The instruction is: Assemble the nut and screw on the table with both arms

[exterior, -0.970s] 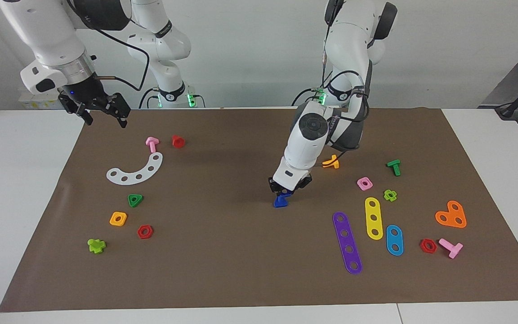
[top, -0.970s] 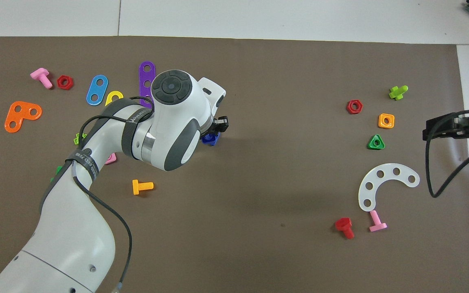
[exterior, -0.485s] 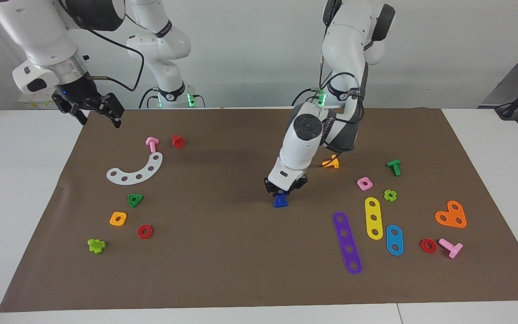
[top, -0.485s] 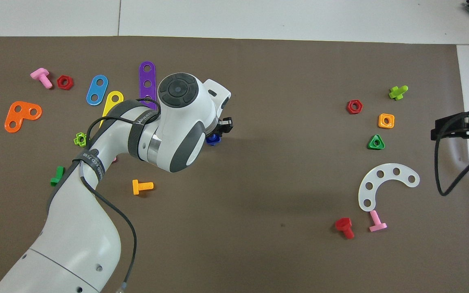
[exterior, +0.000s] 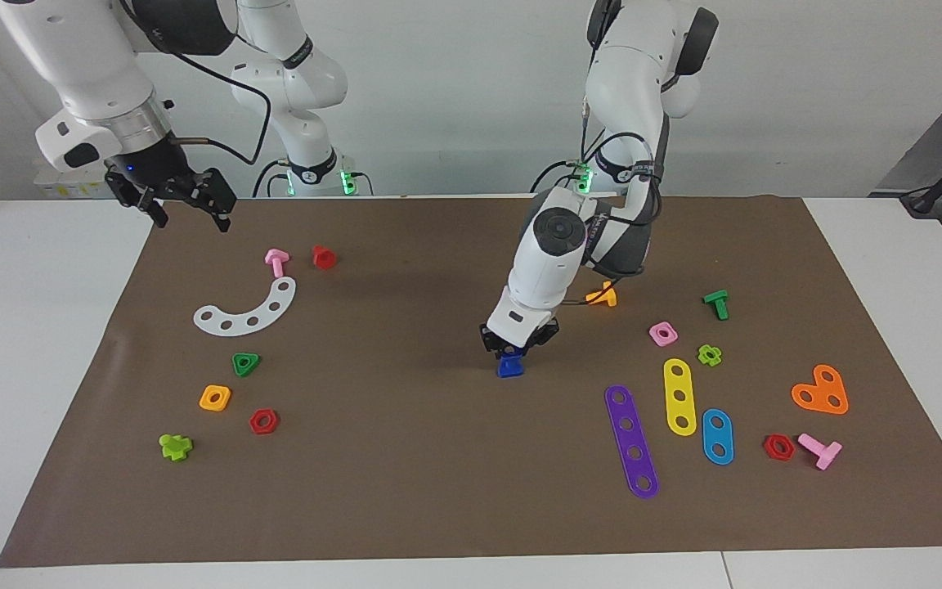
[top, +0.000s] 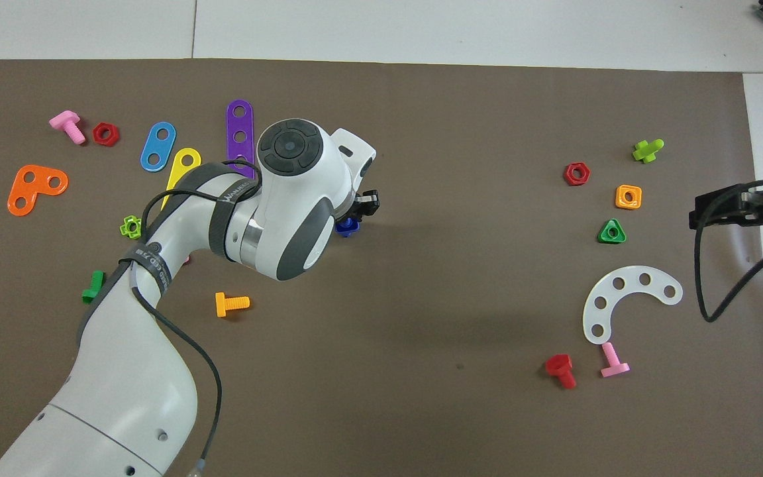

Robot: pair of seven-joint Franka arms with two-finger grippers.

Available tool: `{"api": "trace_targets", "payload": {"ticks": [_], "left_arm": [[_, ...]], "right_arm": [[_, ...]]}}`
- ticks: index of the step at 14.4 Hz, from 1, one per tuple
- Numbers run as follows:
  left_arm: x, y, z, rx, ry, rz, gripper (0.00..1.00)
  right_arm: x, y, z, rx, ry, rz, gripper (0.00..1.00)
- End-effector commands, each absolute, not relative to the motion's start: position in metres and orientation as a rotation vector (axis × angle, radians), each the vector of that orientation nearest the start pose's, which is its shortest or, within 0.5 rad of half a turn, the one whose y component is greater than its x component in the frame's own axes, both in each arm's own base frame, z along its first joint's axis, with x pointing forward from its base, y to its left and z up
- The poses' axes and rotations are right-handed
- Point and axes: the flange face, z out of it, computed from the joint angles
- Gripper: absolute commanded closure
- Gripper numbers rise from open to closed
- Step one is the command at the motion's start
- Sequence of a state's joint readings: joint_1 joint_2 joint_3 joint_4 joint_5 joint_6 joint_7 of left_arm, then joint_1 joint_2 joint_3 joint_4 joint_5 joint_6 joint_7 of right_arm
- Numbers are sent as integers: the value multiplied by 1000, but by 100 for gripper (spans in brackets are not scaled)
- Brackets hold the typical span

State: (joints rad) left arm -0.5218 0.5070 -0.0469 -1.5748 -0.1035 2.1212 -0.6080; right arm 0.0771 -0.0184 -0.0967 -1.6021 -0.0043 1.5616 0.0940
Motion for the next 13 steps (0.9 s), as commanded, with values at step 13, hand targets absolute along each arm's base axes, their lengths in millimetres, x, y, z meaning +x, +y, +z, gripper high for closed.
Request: {"api": "trace_targets", "payload": {"ticks": [13], "left_arm": [[604, -386, 362, -3199, -229, 134, 90]], "right_arm": [[539, -2, 620, -3115, 129, 64, 0]]}}
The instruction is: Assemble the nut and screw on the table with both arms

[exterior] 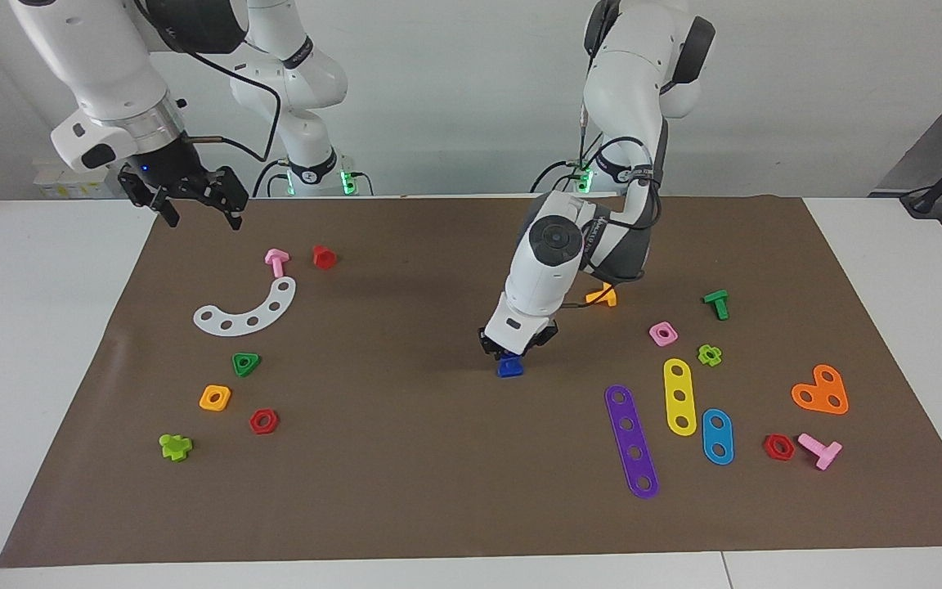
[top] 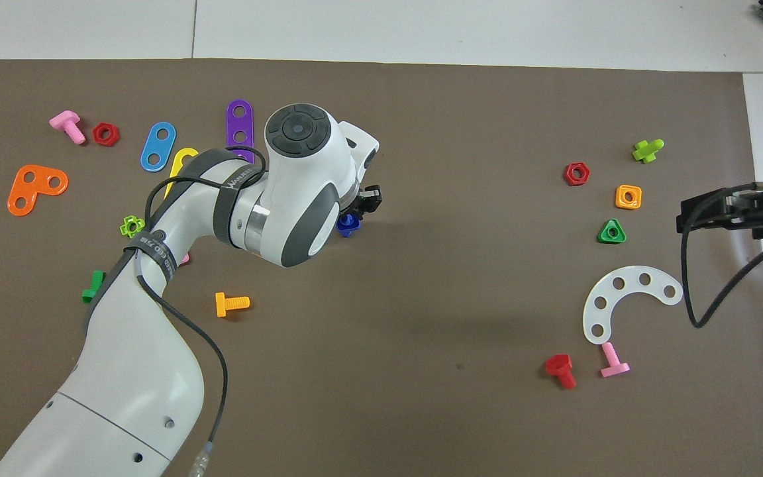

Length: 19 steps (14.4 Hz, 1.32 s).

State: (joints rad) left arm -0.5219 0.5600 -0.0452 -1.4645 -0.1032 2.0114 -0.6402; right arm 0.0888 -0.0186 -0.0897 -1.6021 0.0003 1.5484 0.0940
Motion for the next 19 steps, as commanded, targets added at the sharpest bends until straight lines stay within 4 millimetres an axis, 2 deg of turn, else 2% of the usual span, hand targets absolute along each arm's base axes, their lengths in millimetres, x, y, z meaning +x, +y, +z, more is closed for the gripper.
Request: {"api": "trace_targets", "payload": {"ticks": [1, 8, 14, 18, 19], "left_arm": [[605, -385, 362, -3199, -236, 133, 90], [609, -378, 358, -3197, -251, 120, 90], [601, -373, 335, -3186, -255, 121, 91], [597, -371, 327, -3195, -260, 98, 91], [593, -369, 320, -3201, -262, 80, 91]], "right_arm": [[539, -2, 620, -3115, 129, 61, 0], [539, -2, 620, -3115, 129, 61, 0], [539, -2, 620, -3115, 129, 61, 0], [539, -2, 620, -3115, 129, 61, 0], [539, -3, 620, -3115, 131, 61, 0]]}}
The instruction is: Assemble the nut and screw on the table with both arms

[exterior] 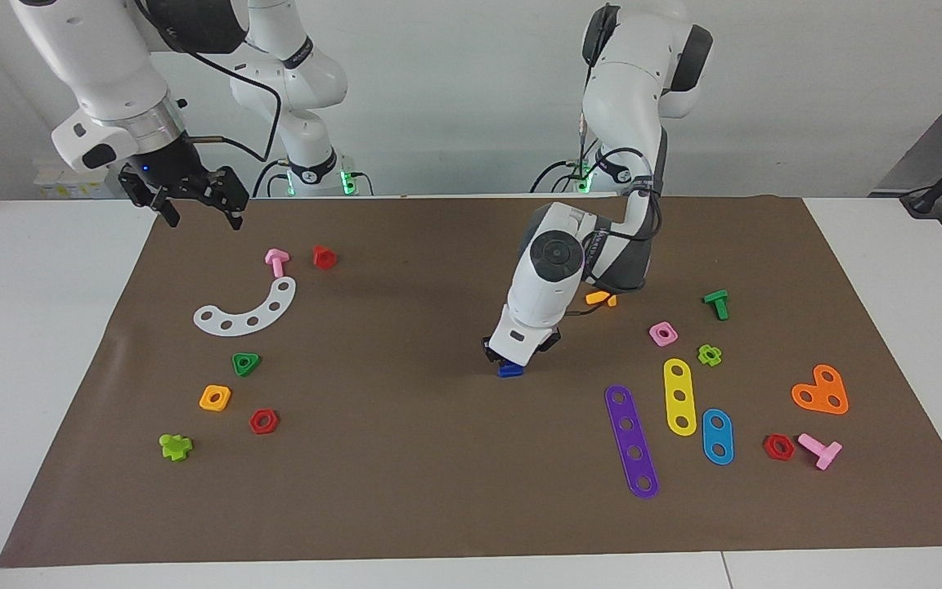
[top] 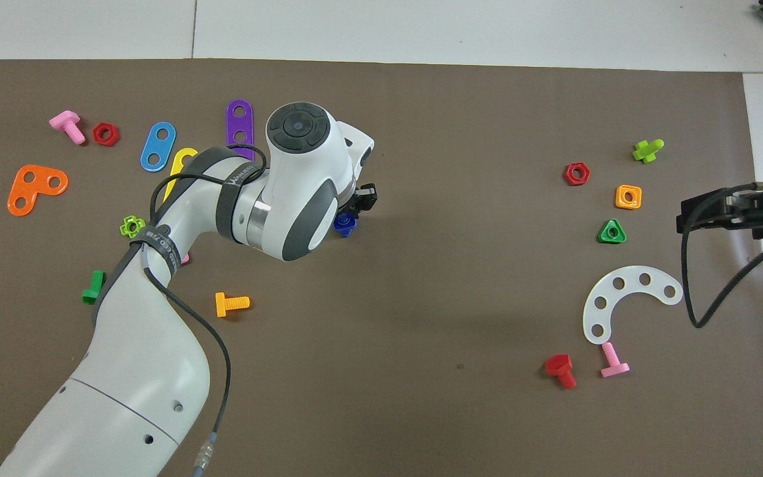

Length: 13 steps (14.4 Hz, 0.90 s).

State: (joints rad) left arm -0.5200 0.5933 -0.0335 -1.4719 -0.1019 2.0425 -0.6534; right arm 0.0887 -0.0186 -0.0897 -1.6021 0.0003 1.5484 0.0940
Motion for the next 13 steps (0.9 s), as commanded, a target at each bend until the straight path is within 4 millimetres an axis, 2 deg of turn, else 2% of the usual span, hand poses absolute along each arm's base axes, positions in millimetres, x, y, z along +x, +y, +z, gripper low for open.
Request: {"api": "trace_targets", "payload": {"ticks": [1, 4, 5, 6, 7, 8, 11, 13], "left_arm": [[590, -367, 316, -3205, -267, 61, 91], [587, -366, 312, -3204, -266, 63, 90], [588, -366, 312, -3205, -264, 61, 76], [589, -366, 313, -3208, -266, 55, 56], [590, -366, 315, -3210, -267, 49, 31], [591, -366, 315, -3211, -269, 44, 0], [595, -366, 323, -3218, -273, 30, 0], [601, -367, 336, -3216, -267, 38, 0]], "right_arm": [[539, -2, 620, -3115, 129, 61, 0], [539, -2, 620, -3115, 129, 61, 0], [539, -2, 620, -3115, 129, 61, 0], [539, -2, 620, -3115, 129, 64, 0], [539, -2, 620, -3115, 129, 61, 0], [539, -2, 620, -3115, 129, 61, 0], [539, -2, 620, -3115, 129, 61, 0], [539, -2, 620, -3115, 129, 61, 0]]}}
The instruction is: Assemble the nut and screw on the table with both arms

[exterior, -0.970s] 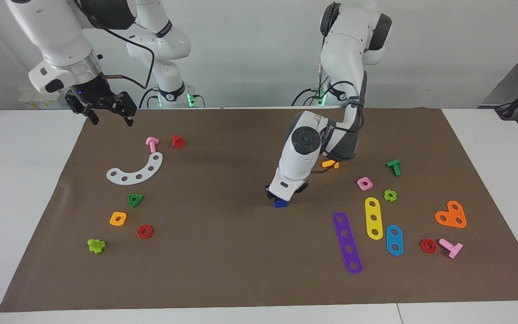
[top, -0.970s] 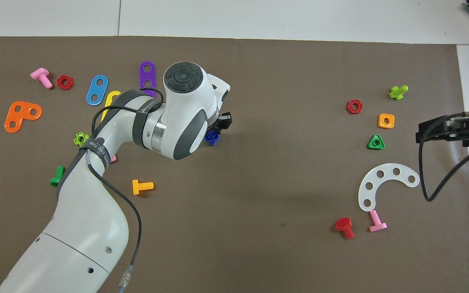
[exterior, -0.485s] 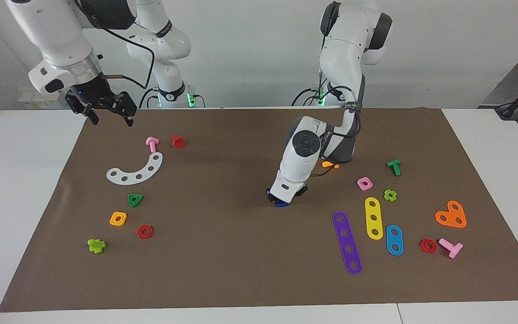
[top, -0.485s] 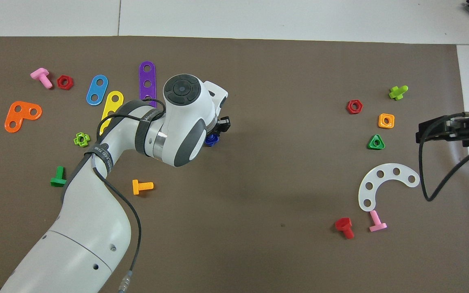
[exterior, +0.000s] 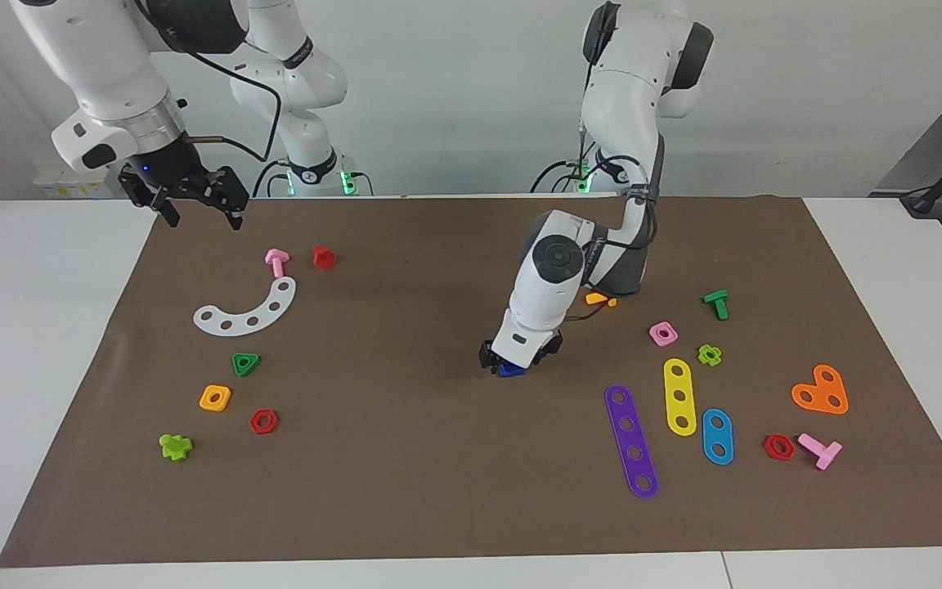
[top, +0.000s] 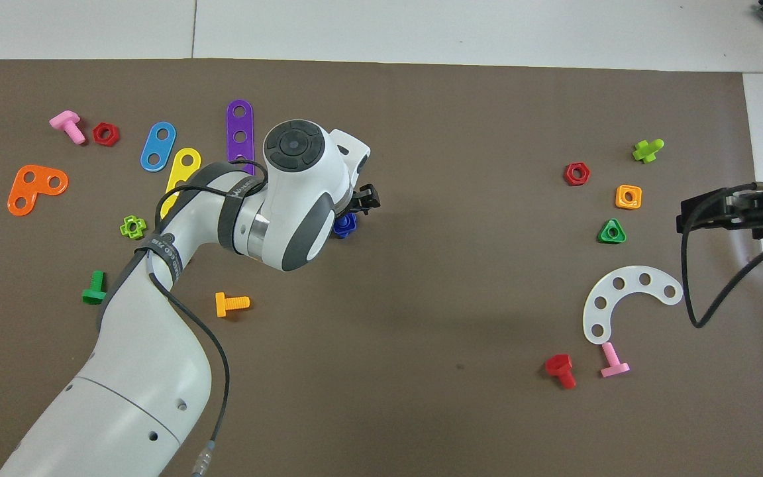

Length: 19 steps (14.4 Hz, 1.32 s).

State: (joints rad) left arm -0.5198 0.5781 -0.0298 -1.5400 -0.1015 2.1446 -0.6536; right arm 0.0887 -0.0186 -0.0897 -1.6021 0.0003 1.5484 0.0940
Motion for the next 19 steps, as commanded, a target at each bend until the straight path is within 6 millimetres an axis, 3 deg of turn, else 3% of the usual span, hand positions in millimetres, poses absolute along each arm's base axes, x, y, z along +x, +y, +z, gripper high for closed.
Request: {"api": "trace_targets", "payload": {"ticks": [1, 2, 4, 5, 7, 10, 13, 15, 17, 19], "left_arm": [[609, -359, 343, -3198, -280, 66, 0], [627, -335, 358, -3180, -334, 60, 0], [645, -307, 393, -3180, -351, 57, 0], [654, -280, 403, -3180, -334, 75, 0], [665, -212, 461, -3234, -265, -5, 0], [660, -124, 500, -3250, -124, 27, 0], [638, -47, 518, -3243, 56, 67, 0], [617, -20, 525, -3233, 51, 75, 0], [599, -15, 542, -3175, 47, 58, 0], [575, -12, 570, -3164, 45, 87, 0]], "right_arm": [[539, -2, 620, -3115, 129, 64, 0], [539, -2, 620, -3115, 129, 61, 0], [539, -2, 620, -3115, 129, 64, 0], [539, -2, 620, -3115, 129, 61, 0], [539, -2, 620, -3115, 129, 61, 0], [539, -2, 620, -3115, 129, 61, 0], [539, -2, 620, -3115, 129, 61, 0], [539, -2, 621, -3115, 129, 61, 0], [539, -2, 620, -3115, 129, 61, 0], [539, -2, 620, -3115, 129, 61, 0]]}}
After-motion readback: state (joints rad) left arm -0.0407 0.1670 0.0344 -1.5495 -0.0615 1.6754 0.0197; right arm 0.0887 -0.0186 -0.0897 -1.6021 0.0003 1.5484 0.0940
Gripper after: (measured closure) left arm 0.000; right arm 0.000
